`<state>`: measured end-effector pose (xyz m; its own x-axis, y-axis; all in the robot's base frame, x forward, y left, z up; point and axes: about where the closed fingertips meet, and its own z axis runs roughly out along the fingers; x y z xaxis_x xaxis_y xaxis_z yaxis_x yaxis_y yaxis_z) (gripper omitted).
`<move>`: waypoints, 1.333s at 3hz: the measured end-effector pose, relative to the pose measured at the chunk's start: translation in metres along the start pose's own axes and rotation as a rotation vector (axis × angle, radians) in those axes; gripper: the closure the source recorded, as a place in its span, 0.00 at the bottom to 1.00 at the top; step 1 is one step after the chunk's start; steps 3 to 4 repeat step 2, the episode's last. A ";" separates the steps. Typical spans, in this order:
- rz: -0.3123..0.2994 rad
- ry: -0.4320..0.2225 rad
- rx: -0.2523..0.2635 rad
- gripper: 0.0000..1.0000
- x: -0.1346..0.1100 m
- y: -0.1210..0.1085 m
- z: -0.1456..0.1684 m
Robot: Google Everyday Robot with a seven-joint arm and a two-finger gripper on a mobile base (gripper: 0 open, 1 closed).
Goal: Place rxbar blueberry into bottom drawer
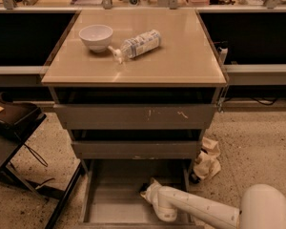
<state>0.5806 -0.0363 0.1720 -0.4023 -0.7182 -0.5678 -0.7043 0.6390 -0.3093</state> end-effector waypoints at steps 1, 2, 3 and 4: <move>0.000 0.000 0.000 0.00 0.000 0.000 0.000; 0.000 0.000 0.000 0.00 0.000 0.000 0.000; 0.000 0.000 0.000 0.00 0.000 0.000 0.000; 0.000 0.000 0.000 0.00 0.000 0.000 0.000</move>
Offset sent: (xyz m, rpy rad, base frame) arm 0.0000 0.0000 0.0000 0.0000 0.0000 0.0000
